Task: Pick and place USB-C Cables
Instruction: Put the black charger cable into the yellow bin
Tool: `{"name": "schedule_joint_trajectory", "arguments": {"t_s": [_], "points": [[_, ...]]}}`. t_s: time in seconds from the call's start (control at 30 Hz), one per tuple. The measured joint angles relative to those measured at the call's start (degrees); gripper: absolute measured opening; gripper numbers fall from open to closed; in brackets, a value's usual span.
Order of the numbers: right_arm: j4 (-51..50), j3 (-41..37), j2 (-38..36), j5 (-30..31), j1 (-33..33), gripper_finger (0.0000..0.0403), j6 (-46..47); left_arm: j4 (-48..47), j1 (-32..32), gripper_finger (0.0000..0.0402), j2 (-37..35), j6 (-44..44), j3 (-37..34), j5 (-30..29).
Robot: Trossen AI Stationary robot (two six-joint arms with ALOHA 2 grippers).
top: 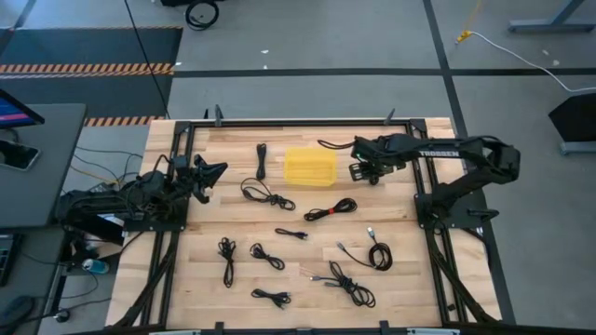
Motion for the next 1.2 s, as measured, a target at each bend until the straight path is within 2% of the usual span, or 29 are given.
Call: {"name": "schedule_joint_trajectory", "arguments": {"t_s": [0.23, 0.63, 0.77, 0.93, 1.07, 1.2], "points": [[0.37, 0.0, 5.67, 1.34, -2.35, 0.022, 1.27, -0.02, 0.0, 0.003, 0.0, 0.0, 0.0, 0.02], [4.73, 0.15, 13.94, 1.7, -4.18, 0.0217, -1.51, -0.02, 0.0, 0.003, 0.0, 0.03, 0.0, 0.04], [5.29, 0.31, 14.92, 0.83, -4.49, 0.0173, -0.3, -0.02, 0.0, 0.003, -0.01, 0.04, 0.0, 0.05], [4.65, -0.1, 12.56, 0.71, -4.6, 0.0043, -2.45, -0.02, 0.0, 0.003, -0.02, 0.09, 0.0, 0.05], [3.08, -0.07, 8.45, 2.12, -5.3, 0.0037, -6.44, -0.85, 0.0, 0.003, -0.02, 1.69, 0.0, 0.05], [-1.03, 0.05, 1.76, 2.22, -6.25, 0.0037, -6.67, -1.01, 0.0, 0.003, -0.02, 1.56, 0.0, 0.04]]}}
